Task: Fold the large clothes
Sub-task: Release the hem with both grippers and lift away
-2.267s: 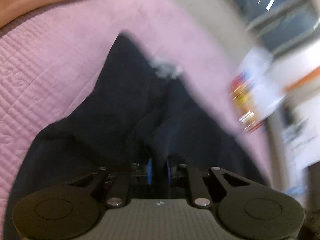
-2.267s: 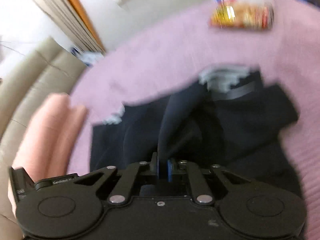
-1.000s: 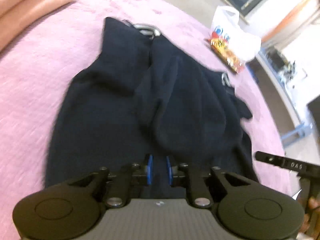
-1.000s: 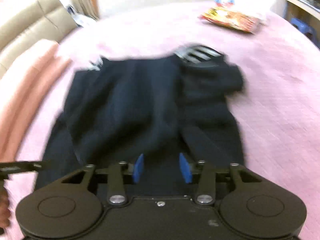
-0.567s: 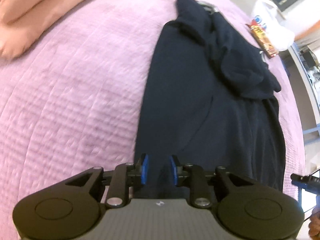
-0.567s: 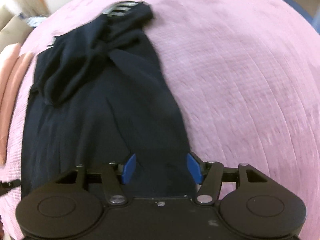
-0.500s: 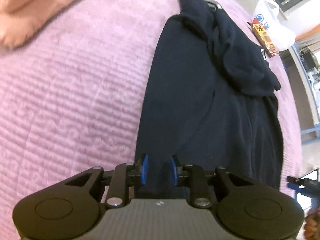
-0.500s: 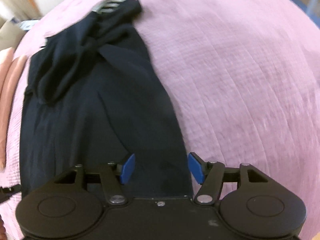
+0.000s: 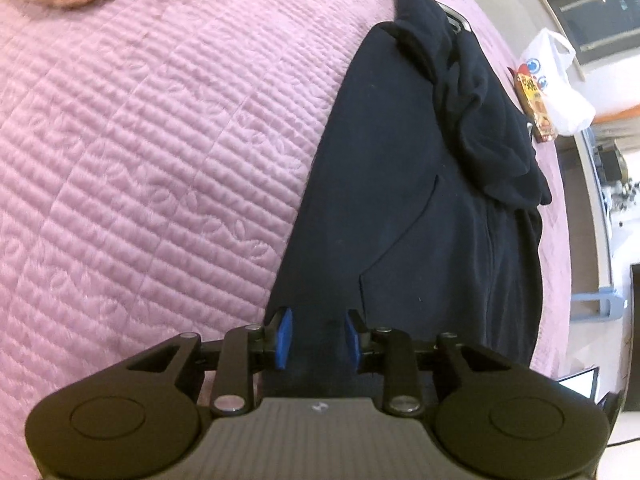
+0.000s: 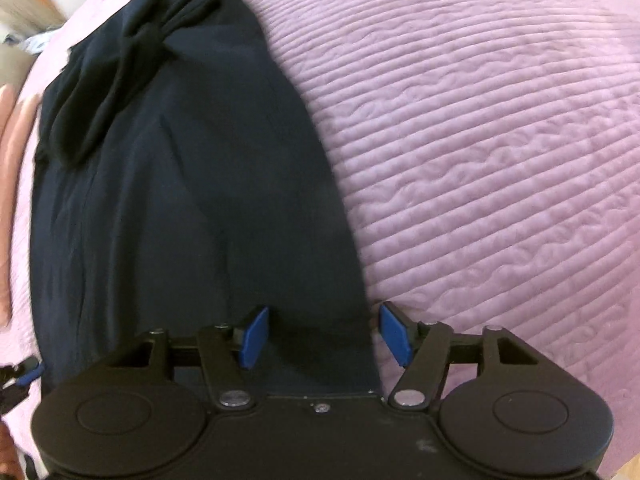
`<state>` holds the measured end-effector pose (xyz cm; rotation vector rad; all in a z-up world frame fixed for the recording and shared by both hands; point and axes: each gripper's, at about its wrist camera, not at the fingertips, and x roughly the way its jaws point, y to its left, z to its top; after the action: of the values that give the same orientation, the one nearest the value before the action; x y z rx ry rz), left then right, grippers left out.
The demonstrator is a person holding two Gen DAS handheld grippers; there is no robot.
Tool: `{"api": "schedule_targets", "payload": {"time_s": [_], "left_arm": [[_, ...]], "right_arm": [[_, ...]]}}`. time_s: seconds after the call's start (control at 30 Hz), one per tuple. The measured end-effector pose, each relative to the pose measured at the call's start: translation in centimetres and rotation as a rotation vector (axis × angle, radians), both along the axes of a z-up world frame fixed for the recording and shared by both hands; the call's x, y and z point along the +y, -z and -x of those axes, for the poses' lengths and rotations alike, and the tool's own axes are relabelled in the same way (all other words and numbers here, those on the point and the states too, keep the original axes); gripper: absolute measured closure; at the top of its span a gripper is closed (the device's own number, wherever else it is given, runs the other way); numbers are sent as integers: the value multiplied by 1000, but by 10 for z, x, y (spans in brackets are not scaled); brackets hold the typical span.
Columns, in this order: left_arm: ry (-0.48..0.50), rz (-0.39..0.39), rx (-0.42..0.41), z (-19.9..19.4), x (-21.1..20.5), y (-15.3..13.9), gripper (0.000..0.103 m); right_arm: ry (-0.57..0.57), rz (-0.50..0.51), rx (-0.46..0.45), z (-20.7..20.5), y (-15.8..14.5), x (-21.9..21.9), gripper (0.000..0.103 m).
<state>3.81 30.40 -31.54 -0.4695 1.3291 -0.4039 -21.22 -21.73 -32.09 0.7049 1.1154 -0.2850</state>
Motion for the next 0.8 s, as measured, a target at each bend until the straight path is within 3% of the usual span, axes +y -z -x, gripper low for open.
{"api": "schedule_targets", "payload": {"time_s": [0.03,0.17,0.23,0.4,0.53,0.6,0.63,0.7,0.8], "left_arm": [[-9,6,2,1,1,1,72],[-40,13,1,5,6,1,74],[-46,-9,-5,8,4,-2,75],[-4,-93,-15,19,3,-16,66],[37,10,126,24,1,6,59],[23,1,115,26,-2,12,60],[10,7,113,27,-3,13,70],[13,0,82,25,-4,10,94],[44,34,3,21,-11,-10,96]], "right_arm": [[-21,9,-2,-2,-1,4,29],[-80,44,-5,-7,-2,16,60],[-82,34,-13,-7,-2,17,68],[-78,20,-2,-10,-1,16,68],[-80,-41,8,-14,-2,5,38],[-98,-24,8,-17,-3,7,35],[-110,-6,17,-19,-2,10,38],[-126,8,-4,-21,-6,15,79],[-118,4,-83,-24,-29,13,81]]}}
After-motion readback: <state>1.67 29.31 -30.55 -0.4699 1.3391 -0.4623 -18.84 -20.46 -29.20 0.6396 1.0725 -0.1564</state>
